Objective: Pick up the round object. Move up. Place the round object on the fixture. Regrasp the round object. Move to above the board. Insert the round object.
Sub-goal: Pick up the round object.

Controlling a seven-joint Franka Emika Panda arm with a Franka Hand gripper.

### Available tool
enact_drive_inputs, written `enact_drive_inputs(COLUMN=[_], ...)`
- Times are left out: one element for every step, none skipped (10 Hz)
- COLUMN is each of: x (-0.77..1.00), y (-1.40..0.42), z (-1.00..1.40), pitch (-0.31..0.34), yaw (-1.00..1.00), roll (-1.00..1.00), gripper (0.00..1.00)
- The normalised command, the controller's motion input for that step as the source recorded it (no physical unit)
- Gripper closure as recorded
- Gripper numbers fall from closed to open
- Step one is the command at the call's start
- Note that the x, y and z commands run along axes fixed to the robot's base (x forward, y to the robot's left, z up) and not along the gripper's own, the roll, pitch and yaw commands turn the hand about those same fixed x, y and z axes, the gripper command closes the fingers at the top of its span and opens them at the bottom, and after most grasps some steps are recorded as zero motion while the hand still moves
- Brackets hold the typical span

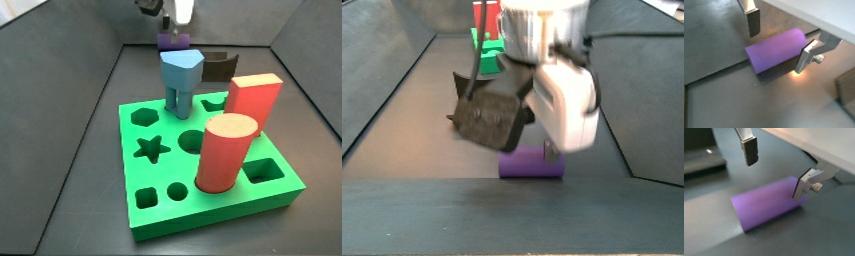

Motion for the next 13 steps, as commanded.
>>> enact_drive_inputs(x=[-0.22, -0.23, -0.15, 0.00, 0.04, 0.20, 0.36, 0.27, 0.00, 0.00, 0.00, 0.00, 0.00], y=[0.05, 0.00, -0.01, -0.15, -0.17, -0.05, 0.00, 0.04, 0.00, 0.00, 0.00, 0.00, 0.00], z=[-0.77, -0.72, -0.62, -0.62, -0.63, -0.77, -0.79, -0.61, -0.04, 0.00, 0.00, 0.00, 0.00], pitch=[-0.184, -0.210, -0.253, -0.261, -0.260, -0.211, -0.171, -0.136, 0.000, 0.000, 0.000, 0.000, 0.000], yaw=[-0.60, -0.69, -0.72, -0.69, -0.62, -0.28, 0.00, 0.47, 0.00, 0.00, 0.00, 0.00, 0.00], roll=[-0.03, -0.05, -0.10, -0.10, -0.09, -0.04, -0.08, -0.15, 0.00, 0.00, 0.00, 0.00, 0.00], gripper=[0.00, 0.00, 0.00, 0.00, 0.00, 0.00, 0.00, 0.00, 0.00, 0.00, 1.00, 1.00, 1.00])
